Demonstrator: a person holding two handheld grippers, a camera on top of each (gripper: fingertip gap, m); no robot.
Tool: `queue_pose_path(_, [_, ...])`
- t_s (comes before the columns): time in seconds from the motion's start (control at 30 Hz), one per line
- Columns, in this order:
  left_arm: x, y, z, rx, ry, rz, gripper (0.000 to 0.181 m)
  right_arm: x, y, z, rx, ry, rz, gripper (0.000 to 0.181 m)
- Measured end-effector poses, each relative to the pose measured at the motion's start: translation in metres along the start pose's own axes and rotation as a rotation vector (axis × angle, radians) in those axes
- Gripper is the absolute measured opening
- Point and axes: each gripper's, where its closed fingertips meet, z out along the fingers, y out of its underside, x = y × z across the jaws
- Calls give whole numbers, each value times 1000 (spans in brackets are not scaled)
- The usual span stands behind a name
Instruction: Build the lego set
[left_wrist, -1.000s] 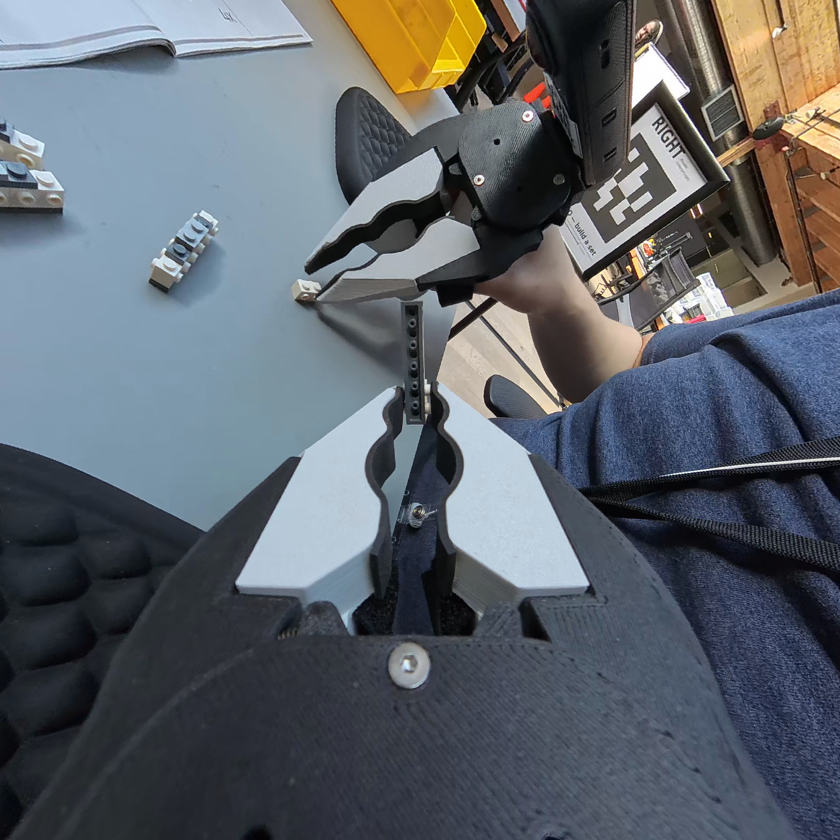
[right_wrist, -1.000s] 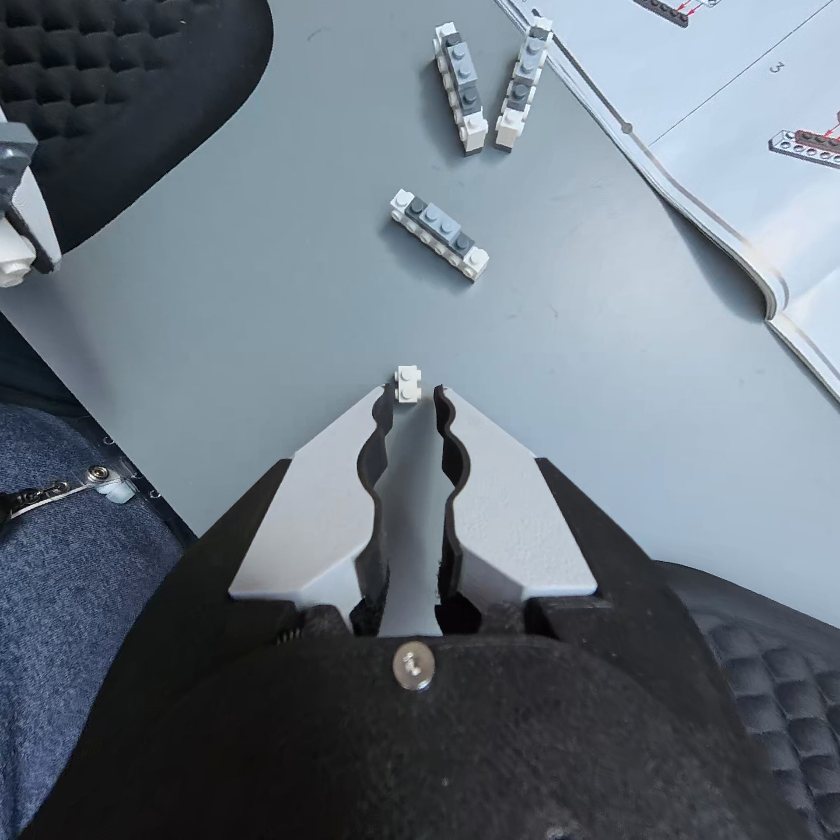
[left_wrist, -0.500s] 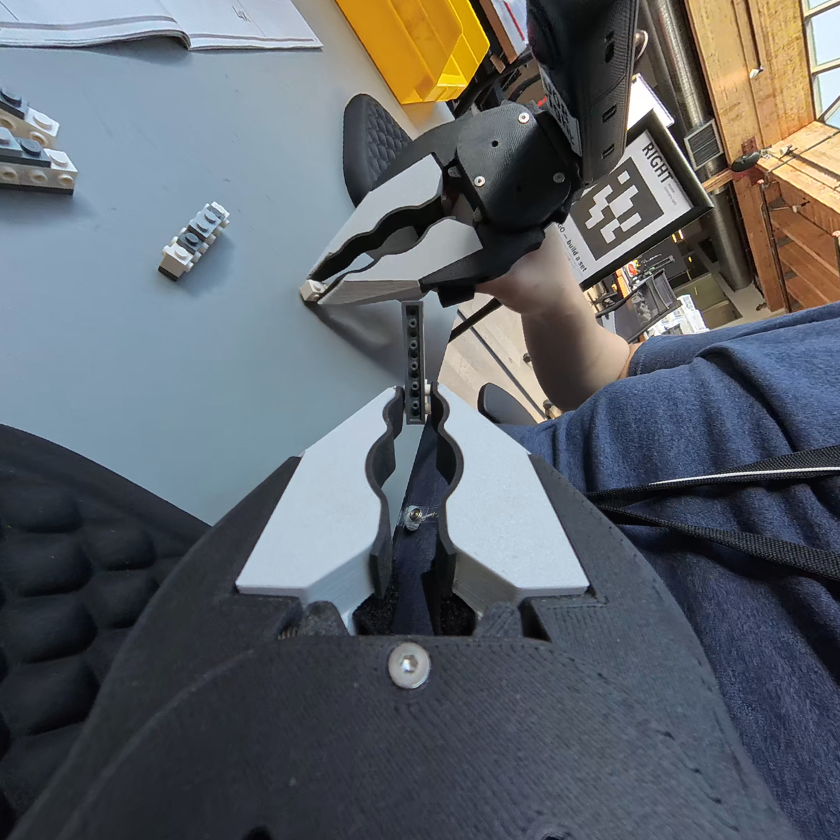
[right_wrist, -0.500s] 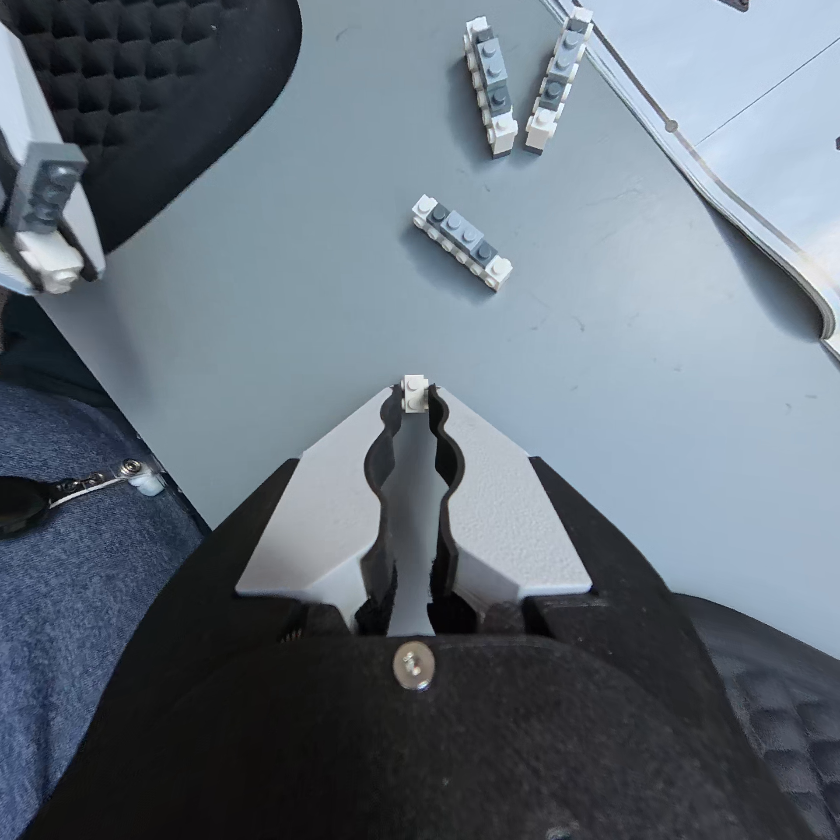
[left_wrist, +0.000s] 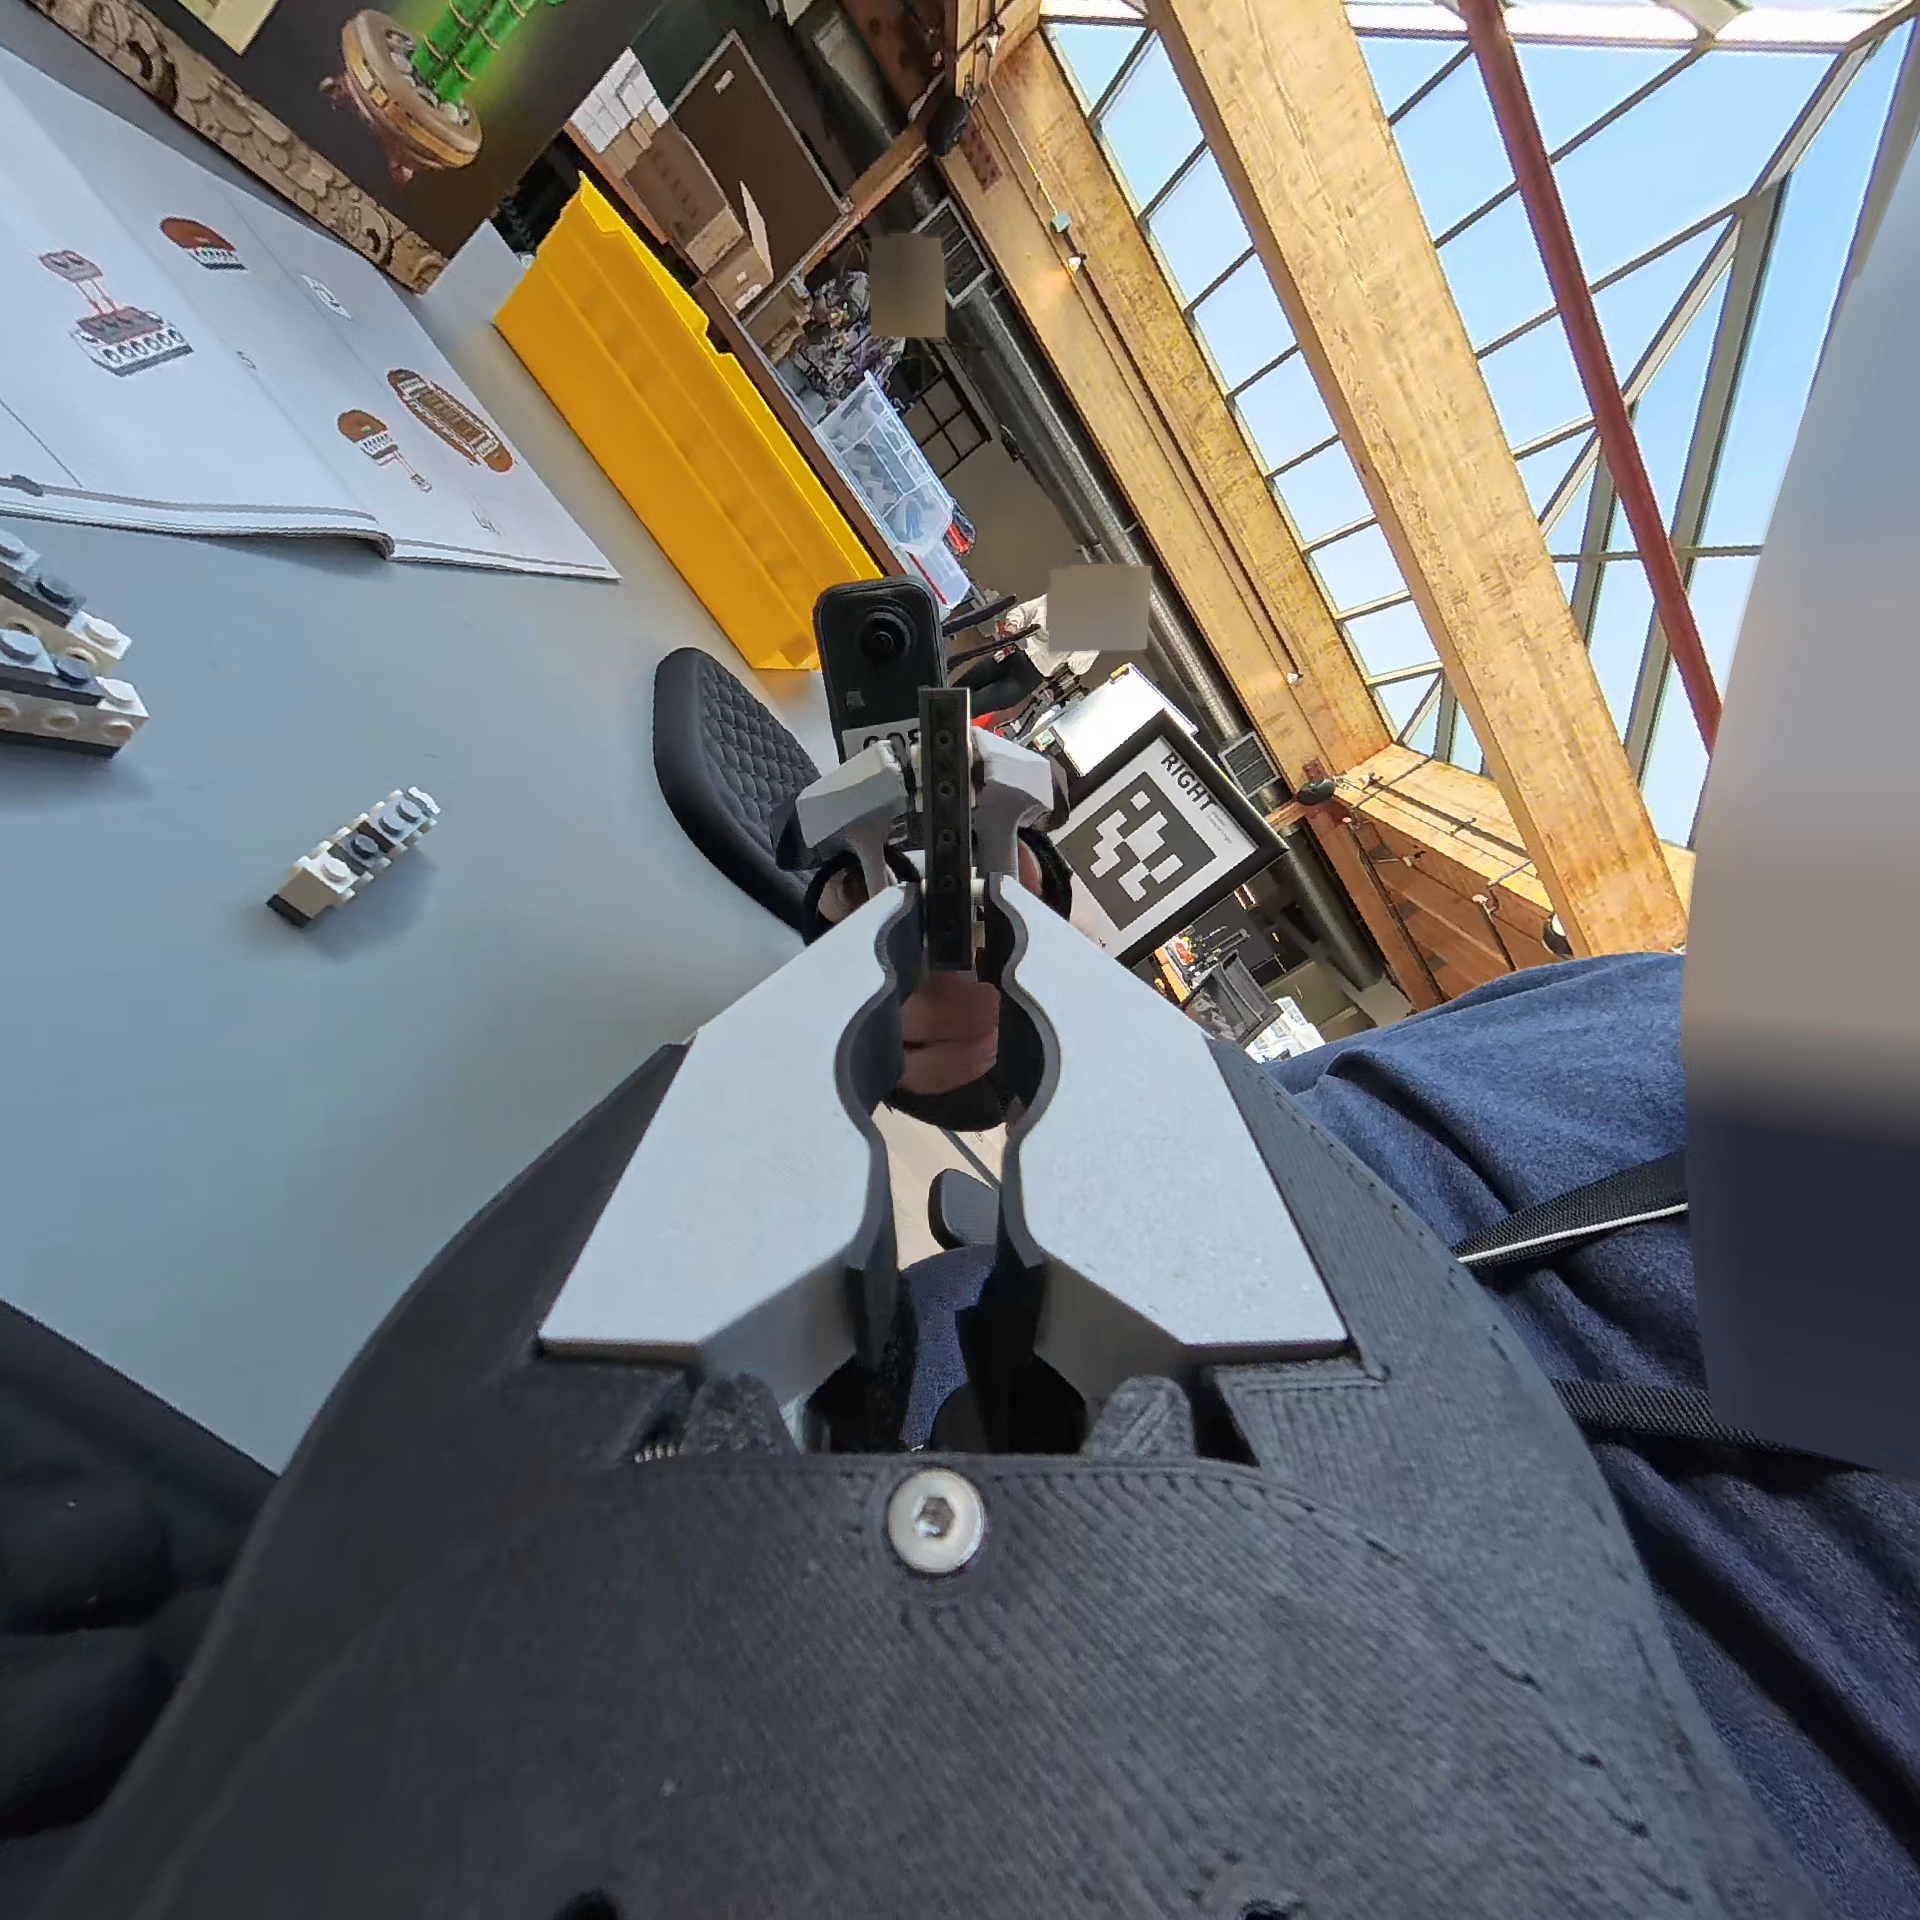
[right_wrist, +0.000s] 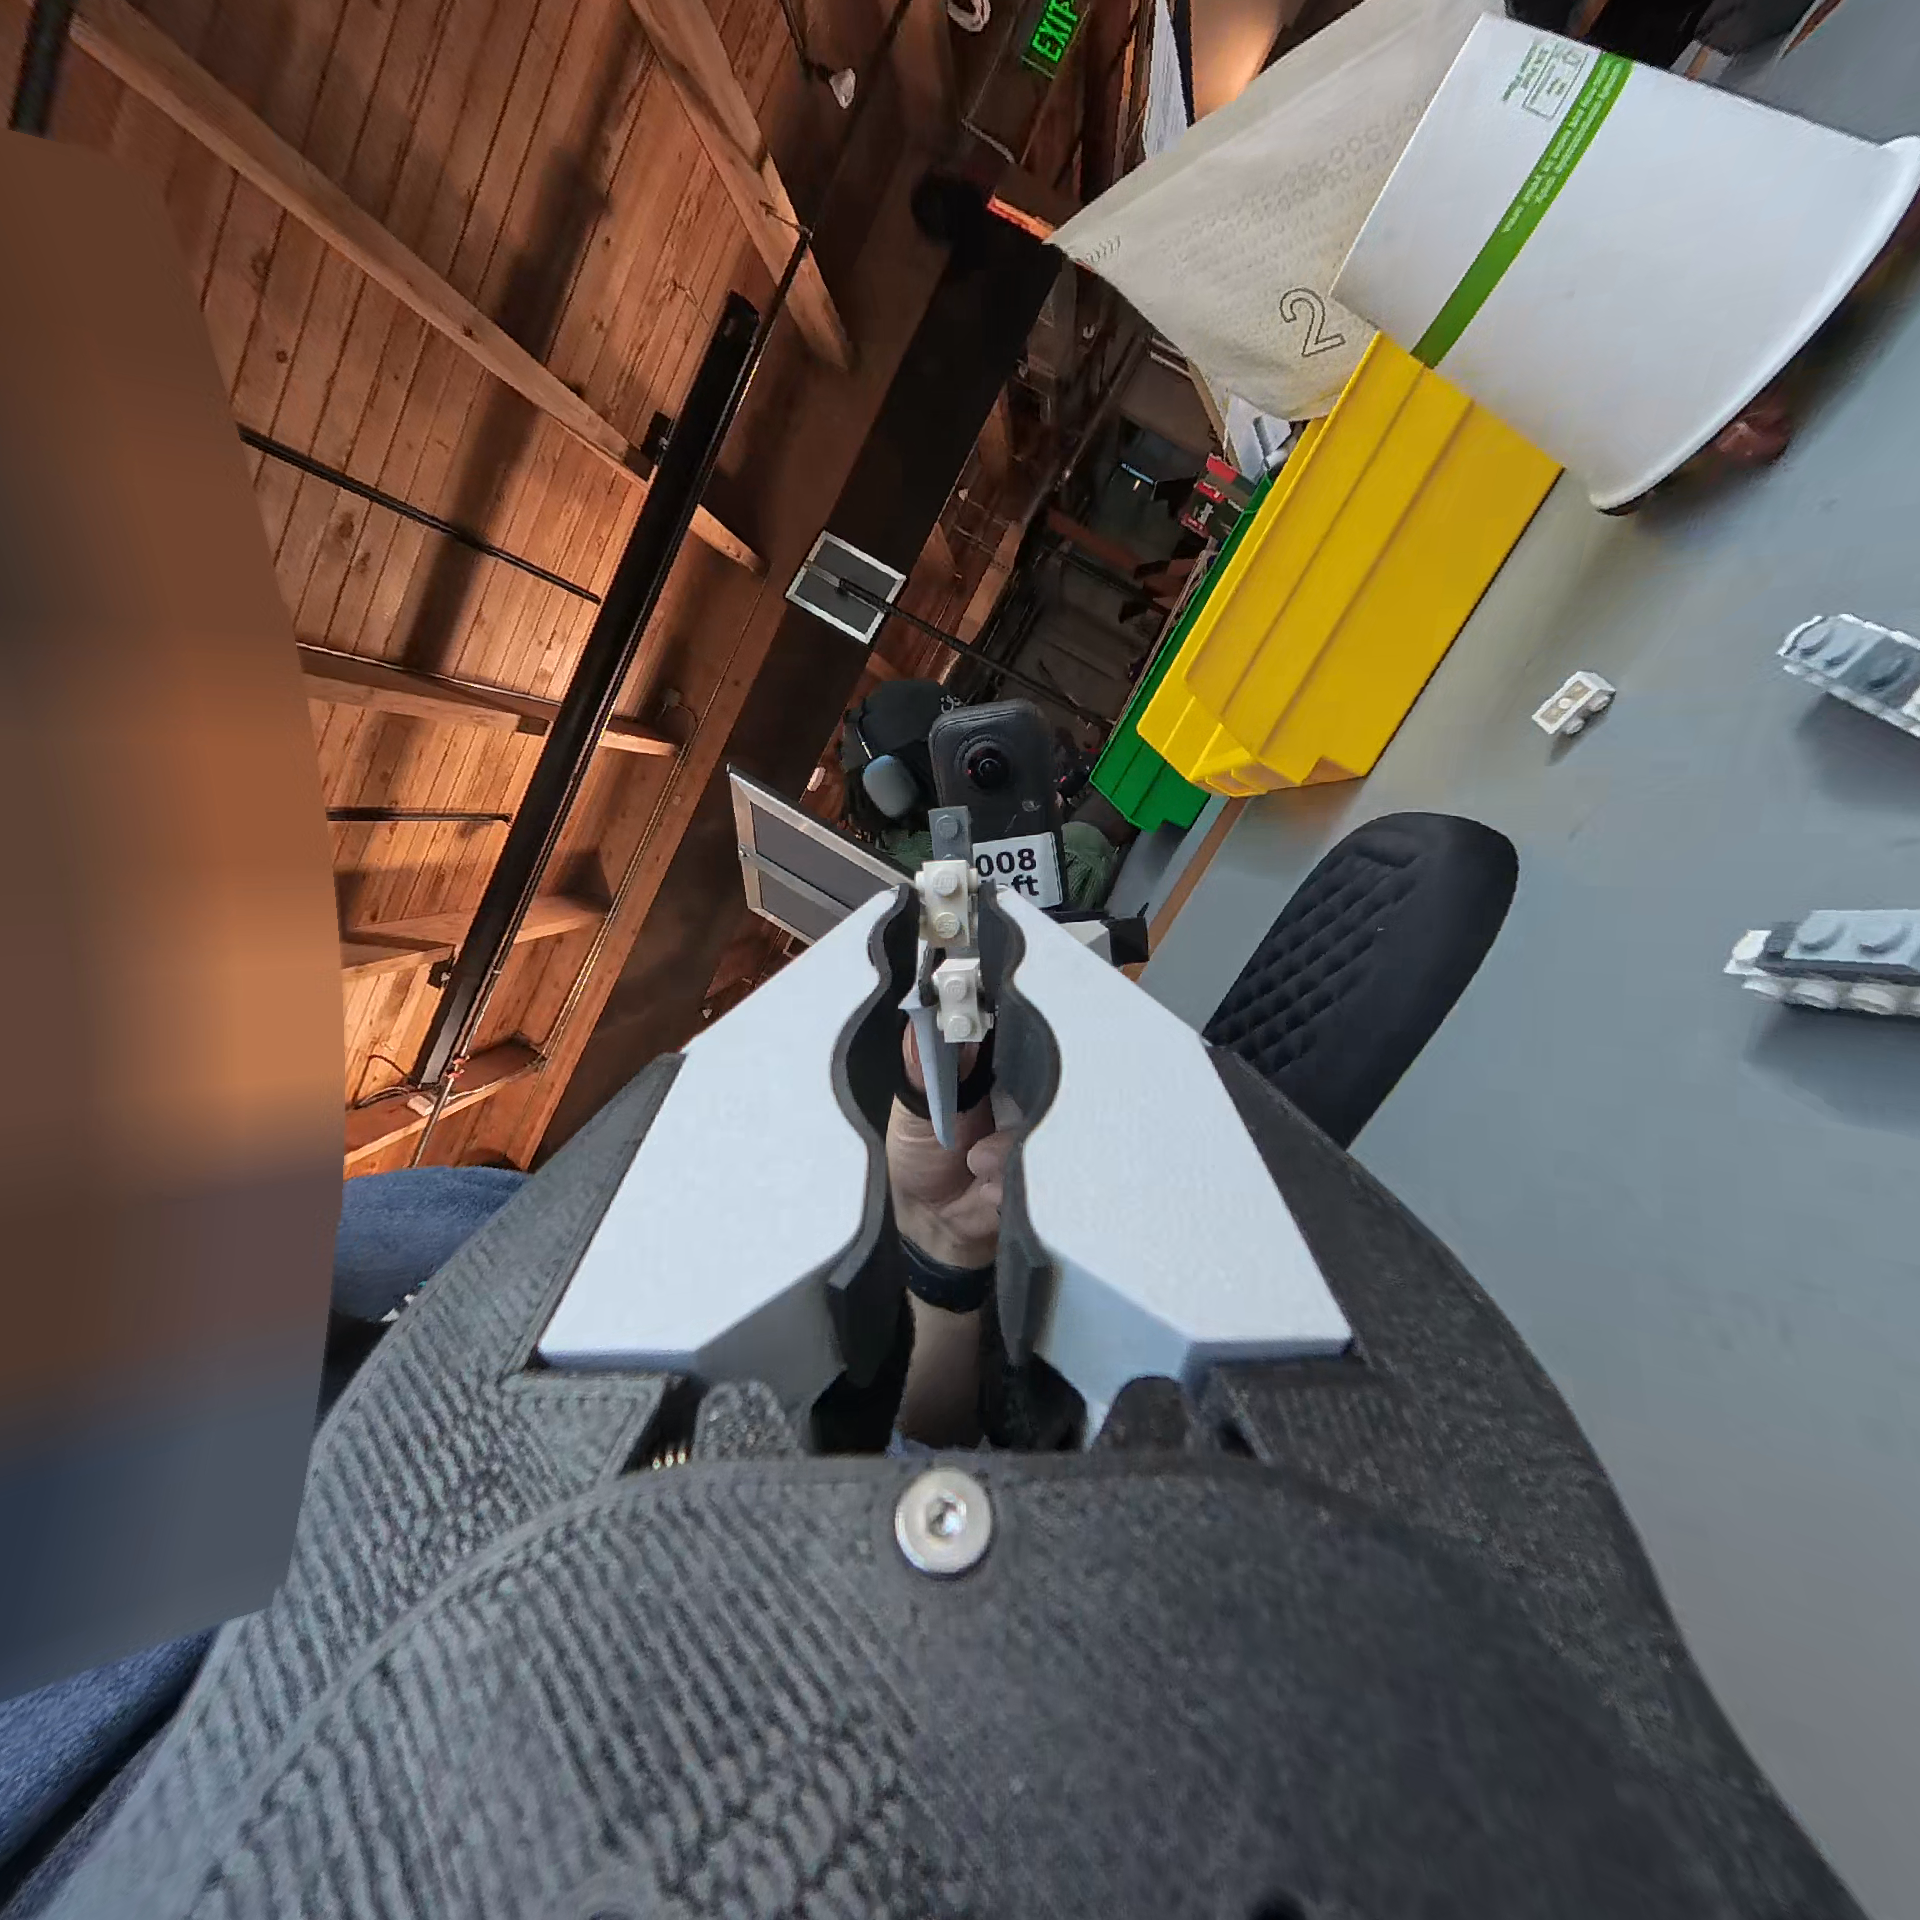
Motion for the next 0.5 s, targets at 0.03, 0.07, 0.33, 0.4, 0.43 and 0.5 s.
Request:
queue_pose_path(0.03, [1, -1, 1, 6, -2, 6, 8, 0, -1, 2, 9, 1, -4, 9])
queue_pose_path(0.07, [1, -2, 2, 13, -4, 11, 8, 0, 0, 4, 12, 5, -12, 9])
queue_pose_path(0.33, [-4, -3, 6, 8, -47, 2, 9, 5, 7, 8, -36, 70, -97, 9])
queue_pose_path(0.4, [-5, 0, 6, -24, -67, 19, 9, 5, 11, 8, -70, 82, -124, 10])
queue_pose_path(0.43, [-6, 2, 6, -49, -80, 31, 9, 6, 12, 7, -92, 86, -135, 10])
queue_pose_path(0.5, [-8, 8, 5, -115, -116, 69, 9, 7, 19, 6, -155, 90, -147, 10])
